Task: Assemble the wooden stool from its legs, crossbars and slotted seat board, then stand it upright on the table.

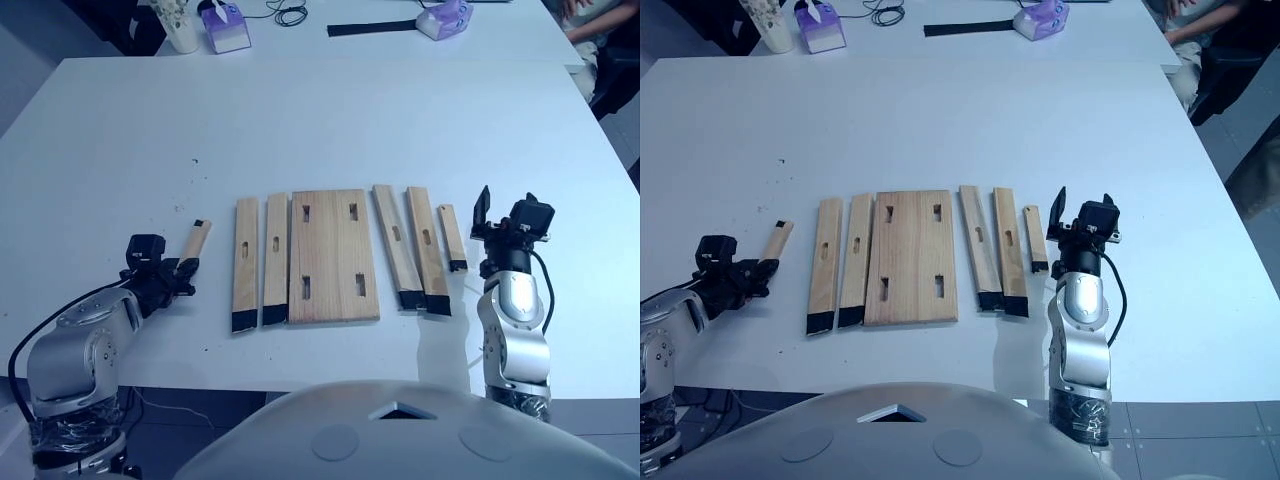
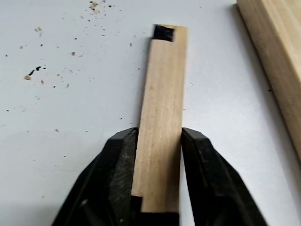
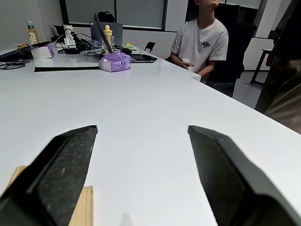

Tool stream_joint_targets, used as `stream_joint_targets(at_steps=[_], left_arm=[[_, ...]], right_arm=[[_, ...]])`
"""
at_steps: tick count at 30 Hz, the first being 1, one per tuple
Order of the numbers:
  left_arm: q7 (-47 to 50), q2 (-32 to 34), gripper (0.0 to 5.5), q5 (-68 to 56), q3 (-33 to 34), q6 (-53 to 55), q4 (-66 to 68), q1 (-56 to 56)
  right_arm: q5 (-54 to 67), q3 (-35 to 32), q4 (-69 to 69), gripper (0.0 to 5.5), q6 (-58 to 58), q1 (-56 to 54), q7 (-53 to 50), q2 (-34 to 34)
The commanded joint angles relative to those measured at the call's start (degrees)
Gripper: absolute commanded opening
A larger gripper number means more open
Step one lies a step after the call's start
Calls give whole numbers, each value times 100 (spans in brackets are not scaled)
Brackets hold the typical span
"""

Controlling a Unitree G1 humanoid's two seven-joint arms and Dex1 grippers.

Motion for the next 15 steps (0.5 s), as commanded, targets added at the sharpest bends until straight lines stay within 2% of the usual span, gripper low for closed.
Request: stream_joint_targets(at_steps=[1, 9, 13, 15], left_arm=[[109, -41, 130, 98, -119, 243, 721, -110], [16, -379, 130, -610, 296, -862, 448, -2222], [-137, -403, 130, -1209, 371, -1157, 7, -3000], [-273, -454, 130, -1816, 355, -1074, -258, -3393]], right_arm=[[57, -93, 53, 358, 76, -140, 35, -76], [153, -405, 236, 358, 156, -714, 311, -541], [494, -676, 431, 358, 245, -1289, 934, -1206], [1136, -758, 318, 358, 438, -1740, 1606, -1506]])
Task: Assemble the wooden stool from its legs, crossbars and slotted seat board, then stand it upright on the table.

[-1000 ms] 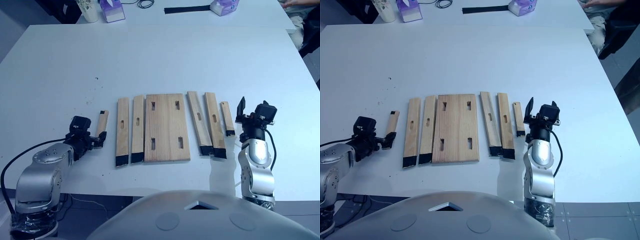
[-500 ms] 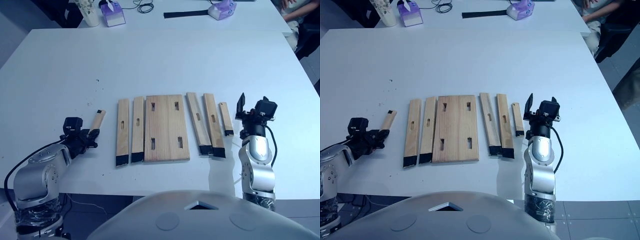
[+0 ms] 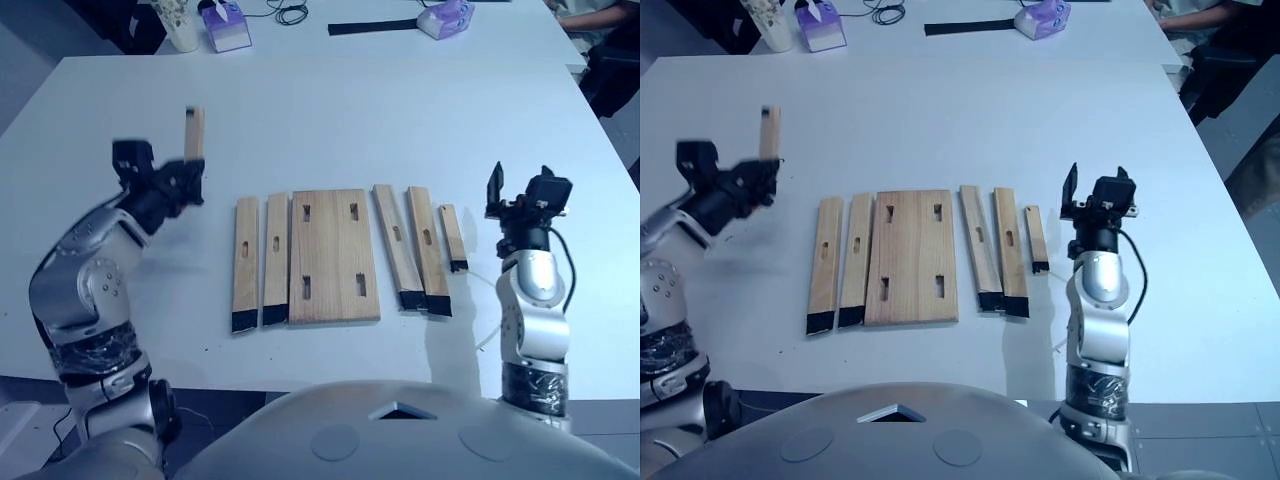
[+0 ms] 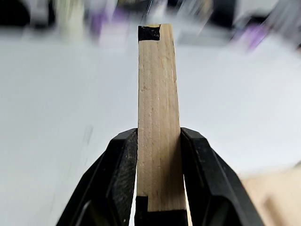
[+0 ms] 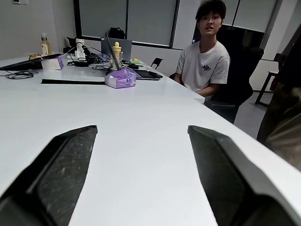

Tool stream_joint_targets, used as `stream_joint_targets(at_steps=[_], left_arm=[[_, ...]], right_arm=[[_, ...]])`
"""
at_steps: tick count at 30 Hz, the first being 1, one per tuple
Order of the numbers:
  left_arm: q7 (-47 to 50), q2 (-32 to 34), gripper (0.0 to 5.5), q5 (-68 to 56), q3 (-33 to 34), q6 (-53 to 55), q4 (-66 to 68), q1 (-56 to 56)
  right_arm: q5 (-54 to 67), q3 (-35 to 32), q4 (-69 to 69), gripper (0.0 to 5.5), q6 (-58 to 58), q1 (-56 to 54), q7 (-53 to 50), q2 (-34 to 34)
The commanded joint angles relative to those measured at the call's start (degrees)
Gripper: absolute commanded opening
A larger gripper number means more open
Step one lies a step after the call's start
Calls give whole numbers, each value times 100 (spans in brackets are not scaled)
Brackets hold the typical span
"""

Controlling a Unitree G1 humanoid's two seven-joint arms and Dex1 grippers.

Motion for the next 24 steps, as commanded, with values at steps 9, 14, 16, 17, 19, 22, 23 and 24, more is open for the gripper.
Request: stream_joint_targets(at_steps=[9, 14, 16, 17, 19, 22, 23, 24], left_arm=[[-1755, 211, 130, -2441, -1329, 103, -1818, -513], [-2277, 325, 130, -2573, -1714, -82, -1759, -458], [-2310, 339, 130, -2523, -1813, -192, -1641, -510], [-2327, 355, 130, -2522, -1851, -235, -1609, -525], [-2356, 394, 130, -2531, -1917, -297, -1585, -536], [-2367, 459, 130, -2527, -2017, -346, -1547, -552], [-2378, 485, 130, -2489, -2058, -365, -1530, -555], [-2402, 524, 130, -2435, -2105, -393, -1518, -551]], right_arm=[[5531, -126, -957, 358, 3122, -2147, 4265, -1985], [6805, -139, -637, 358, 3999, -2874, 4972, -2524], [7116, -118, -501, 358, 4233, -3054, 5015, -2625], [7213, -89, -475, 358, 4317, -3099, 5048, -2673], [7322, -19, -493, 358, 4429, -3109, 5092, -2726], [7230, 131, -613, 358, 4435, -3037, 5181, -2759], [7183, 176, -638, 358, 4413, -3006, 5197, -2766], [7123, 225, -652, 358, 4384, -2985, 5208, -2778]])
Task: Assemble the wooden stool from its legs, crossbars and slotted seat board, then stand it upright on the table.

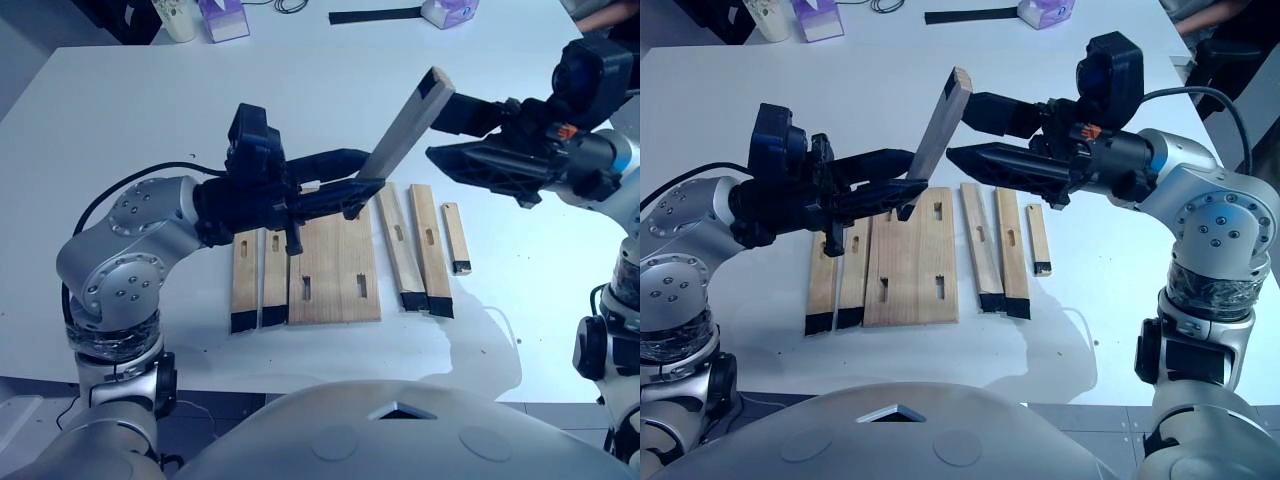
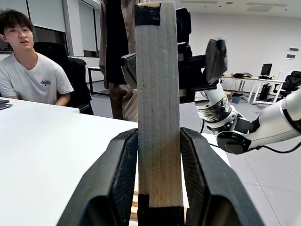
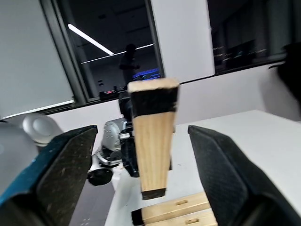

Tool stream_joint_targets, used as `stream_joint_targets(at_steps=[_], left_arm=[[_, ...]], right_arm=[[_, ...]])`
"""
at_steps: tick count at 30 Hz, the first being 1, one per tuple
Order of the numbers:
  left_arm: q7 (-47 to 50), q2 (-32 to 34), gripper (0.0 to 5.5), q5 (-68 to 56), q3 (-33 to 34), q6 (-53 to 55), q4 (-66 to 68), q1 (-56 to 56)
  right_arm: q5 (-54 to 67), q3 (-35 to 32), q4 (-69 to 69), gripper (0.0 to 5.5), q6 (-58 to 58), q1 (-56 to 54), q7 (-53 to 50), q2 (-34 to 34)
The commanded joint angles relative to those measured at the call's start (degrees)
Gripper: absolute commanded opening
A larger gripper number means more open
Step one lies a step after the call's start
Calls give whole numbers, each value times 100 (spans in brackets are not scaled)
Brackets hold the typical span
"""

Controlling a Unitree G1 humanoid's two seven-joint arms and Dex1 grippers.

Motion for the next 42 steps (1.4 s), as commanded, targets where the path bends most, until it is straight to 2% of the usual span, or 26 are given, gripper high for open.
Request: stream_joint_targets(at_steps=[1, 9, 24, 35, 36, 39, 42], left_arm=[[-82, 190, 130, 138, -191, -121, 49, -57], [-78, 335, 130, 152, -377, -177, 2, -7], [-188, 584, 130, 499, -739, -391, 28, 121], [185, 479, 130, 524, -680, -271, 440, -178], [243, 471, 166, 438, -676, -155, 483, -182], [232, 545, 210, 579, -779, -120, 539, -104], [291, 569, 256, 1068, -867, -360, 863, 6]], right_arm=[[-213, 220, -139, 358, -25, 53, 102, -106], [-524, 476, -259, 358, -130, 106, 288, -226], [-1031, 742, -287, 134, -292, 101, 690, -394], [-1594, 853, -43, 131, -676, 322, 996, -577], [-1582, 847, -58, 131, -699, 307, 958, -545], [-1632, 777, -67, 131, -786, 210, 840, -486], [-2114, 768, 29, 131, -1094, 114, 908, -708]])
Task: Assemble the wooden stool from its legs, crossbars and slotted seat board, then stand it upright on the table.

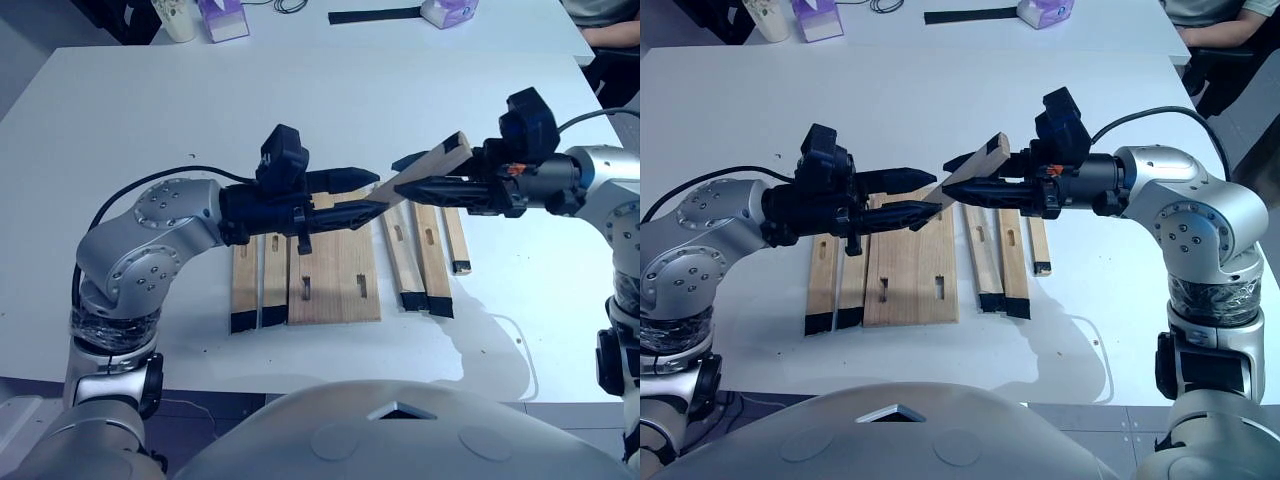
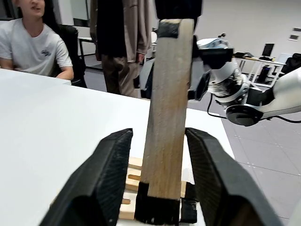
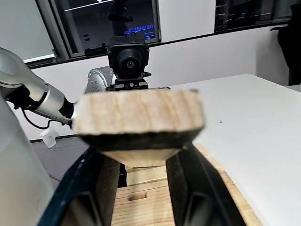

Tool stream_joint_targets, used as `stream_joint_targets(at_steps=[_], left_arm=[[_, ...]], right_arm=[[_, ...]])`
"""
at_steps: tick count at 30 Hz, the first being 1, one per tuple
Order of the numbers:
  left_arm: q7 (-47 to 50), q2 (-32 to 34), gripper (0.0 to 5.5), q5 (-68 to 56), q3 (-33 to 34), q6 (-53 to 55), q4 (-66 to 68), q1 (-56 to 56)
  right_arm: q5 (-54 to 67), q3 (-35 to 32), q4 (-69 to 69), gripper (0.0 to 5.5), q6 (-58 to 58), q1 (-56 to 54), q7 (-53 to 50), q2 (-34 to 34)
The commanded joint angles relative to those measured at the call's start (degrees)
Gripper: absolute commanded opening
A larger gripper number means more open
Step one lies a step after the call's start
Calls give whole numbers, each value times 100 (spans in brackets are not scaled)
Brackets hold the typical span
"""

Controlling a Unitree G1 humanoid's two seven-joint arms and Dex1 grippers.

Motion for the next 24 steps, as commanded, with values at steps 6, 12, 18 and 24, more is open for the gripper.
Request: stream_joint_targets(at_steps=[6, 12, 18, 24], left_arm=[[293, 67, 257, 1025, 161, -503, 701, 454], [600, -182, 257, 1100, 289, -632, 563, 719], [691, -247, 257, 1092, 296, -607, 438, 805], [725, -266, 257, 1034, 312, -555, 336, 826]], right_arm=[[-2198, 426, 687, 130, -1772, 24, 1028, -1115], [-3555, 927, 1895, 130, -3409, 243, 1721, -1375], [-3685, 1031, 1880, 130, -3634, 483, 1854, -1254], [-4031, 1146, 2013, 130, -4075, 744, 1881, -1240]])
